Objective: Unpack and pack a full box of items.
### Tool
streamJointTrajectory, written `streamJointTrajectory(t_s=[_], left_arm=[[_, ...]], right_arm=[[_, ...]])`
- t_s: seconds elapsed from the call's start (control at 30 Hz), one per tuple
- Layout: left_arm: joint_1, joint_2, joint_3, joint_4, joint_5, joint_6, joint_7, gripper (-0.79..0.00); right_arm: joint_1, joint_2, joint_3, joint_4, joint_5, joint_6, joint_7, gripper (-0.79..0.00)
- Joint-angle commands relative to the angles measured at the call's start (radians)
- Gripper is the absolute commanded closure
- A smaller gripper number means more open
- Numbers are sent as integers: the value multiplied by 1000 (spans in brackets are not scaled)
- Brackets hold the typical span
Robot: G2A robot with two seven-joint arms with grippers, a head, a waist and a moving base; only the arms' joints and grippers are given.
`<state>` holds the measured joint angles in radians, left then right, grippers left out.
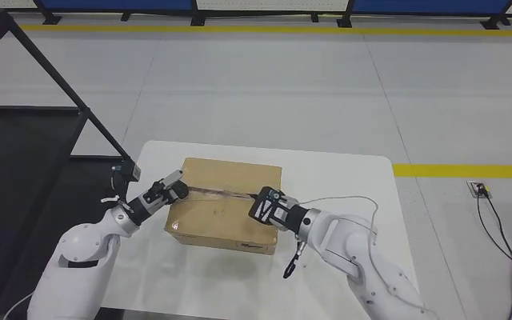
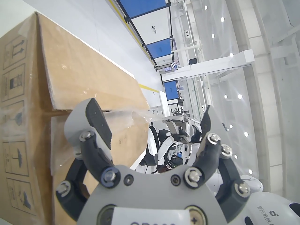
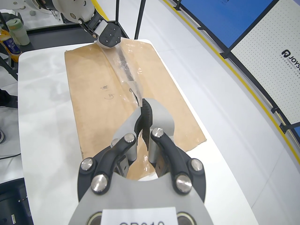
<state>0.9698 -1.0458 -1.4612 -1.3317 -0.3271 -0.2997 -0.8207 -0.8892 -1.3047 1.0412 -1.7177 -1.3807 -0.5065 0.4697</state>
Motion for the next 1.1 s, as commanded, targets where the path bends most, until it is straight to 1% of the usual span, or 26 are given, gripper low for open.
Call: streamJointTrajectory(t_s=[0.0, 0.3, 0.6, 0.87, 1.07], left_arm=[[-4, -1, 5, 3, 1, 2, 4, -785], [-16, -5, 22, 23, -17, 8, 38, -785], [-18, -8, 29, 28, -25, -1, 51, -785], [-12, -6, 20, 15, -27, -3, 55, -785], [-23, -7, 24, 25, -29, 2, 61, -785]], right_arm=[[-6, 1, 2, 0, -1, 7, 7, 0], [4, -5, -11, 37, 4, 41, 23, 0], [14, -12, -28, 28, -45, 102, -19, 0], [15, -11, -19, 7, -64, 98, -55, 0], [25, -14, -17, 23, -59, 100, -27, 0]])
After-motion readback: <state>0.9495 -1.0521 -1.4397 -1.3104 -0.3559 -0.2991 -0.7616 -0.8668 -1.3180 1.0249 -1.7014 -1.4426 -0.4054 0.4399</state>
